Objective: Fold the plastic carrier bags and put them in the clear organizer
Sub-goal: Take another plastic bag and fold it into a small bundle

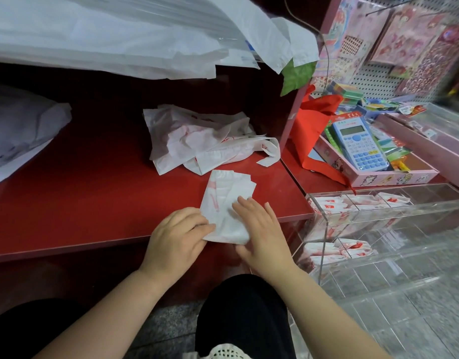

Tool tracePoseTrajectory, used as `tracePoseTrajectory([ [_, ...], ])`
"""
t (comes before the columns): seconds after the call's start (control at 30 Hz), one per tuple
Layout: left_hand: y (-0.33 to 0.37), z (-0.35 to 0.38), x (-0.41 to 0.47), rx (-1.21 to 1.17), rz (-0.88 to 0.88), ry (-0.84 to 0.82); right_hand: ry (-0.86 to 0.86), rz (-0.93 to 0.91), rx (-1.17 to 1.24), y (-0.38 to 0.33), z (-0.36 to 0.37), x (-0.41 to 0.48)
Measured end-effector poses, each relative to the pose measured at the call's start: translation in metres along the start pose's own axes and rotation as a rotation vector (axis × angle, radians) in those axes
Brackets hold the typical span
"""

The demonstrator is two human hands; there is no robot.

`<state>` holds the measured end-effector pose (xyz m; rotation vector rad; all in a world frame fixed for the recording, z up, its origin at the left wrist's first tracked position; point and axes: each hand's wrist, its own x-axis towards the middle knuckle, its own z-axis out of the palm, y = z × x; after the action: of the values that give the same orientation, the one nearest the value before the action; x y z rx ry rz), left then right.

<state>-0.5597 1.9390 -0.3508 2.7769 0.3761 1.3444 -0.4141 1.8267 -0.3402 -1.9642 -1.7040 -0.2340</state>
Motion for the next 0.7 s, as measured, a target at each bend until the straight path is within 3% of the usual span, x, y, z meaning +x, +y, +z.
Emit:
tracePoseTrajectory([
  [0.13,0.002,-0.009,-0.004,-0.158,-0.056,-0.026,0.031,0.021,0.164,0.001,0.002,0.01],
  [0.23,-0.007,-0.017,-0.002,-0.15,-0.165,-0.146,0.05,0.058,0.244,0.001,0.004,0.006],
  [0.4,-0.015,-0.017,0.004,-0.114,-0.186,-0.26,0.021,0.209,0.463,-0.006,-0.006,0.006],
  [0.53,-0.011,-0.014,0.012,-0.33,-0.481,-0.271,0.045,0.325,0.614,-0.014,-0.015,0.018],
  [0.7,-0.002,-0.011,0.021,-0.24,-0.682,-0.155,0.104,0.559,0.667,-0.013,-0.01,0.038],
])
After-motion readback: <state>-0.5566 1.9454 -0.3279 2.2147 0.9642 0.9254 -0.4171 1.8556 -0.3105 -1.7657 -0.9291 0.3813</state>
